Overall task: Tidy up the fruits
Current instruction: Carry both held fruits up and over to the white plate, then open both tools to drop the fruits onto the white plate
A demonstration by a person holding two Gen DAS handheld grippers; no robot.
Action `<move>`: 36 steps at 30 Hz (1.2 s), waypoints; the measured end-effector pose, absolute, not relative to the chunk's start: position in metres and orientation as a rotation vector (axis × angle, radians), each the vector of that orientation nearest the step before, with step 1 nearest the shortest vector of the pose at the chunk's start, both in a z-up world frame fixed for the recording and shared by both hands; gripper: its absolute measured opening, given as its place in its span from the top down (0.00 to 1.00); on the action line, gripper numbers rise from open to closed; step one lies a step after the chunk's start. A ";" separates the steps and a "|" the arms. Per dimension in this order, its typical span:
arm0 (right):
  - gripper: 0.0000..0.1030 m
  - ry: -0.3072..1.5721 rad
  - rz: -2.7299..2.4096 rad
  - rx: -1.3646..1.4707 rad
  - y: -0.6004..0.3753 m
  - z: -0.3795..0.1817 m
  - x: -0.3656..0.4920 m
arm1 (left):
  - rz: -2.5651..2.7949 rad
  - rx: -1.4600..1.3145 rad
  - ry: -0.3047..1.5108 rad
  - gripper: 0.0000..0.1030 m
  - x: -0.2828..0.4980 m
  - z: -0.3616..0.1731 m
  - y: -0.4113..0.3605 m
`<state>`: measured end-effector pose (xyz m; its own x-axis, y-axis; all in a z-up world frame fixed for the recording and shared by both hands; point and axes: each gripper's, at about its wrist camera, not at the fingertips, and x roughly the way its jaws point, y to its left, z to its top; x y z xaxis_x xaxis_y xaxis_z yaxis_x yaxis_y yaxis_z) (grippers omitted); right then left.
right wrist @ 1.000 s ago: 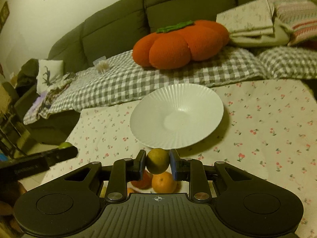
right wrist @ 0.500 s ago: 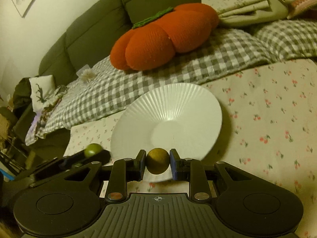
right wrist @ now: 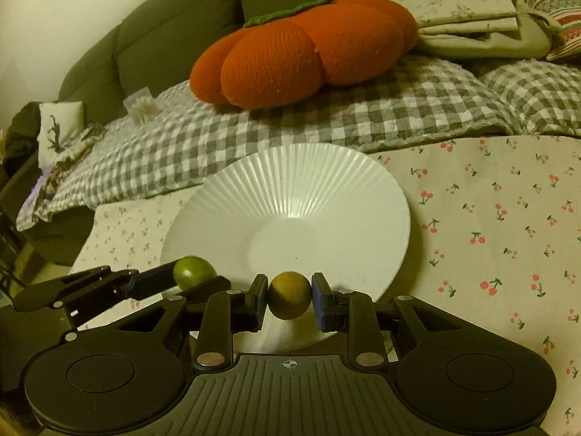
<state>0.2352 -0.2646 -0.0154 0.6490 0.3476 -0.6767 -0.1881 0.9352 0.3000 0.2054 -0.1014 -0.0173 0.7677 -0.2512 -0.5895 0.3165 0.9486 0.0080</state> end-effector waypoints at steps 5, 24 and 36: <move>0.71 0.808 0.297 0.215 -0.266 -0.014 0.233 | -0.299 0.105 0.637 0.64 0.207 -0.020 -0.101; 0.68 0.802 0.234 0.371 -0.290 0.012 0.206 | -0.189 -0.107 0.665 0.48 0.186 0.012 -0.044; 0.50 0.768 0.311 0.282 -0.252 0.037 0.153 | -0.084 -0.094 0.704 0.27 0.137 0.028 -0.028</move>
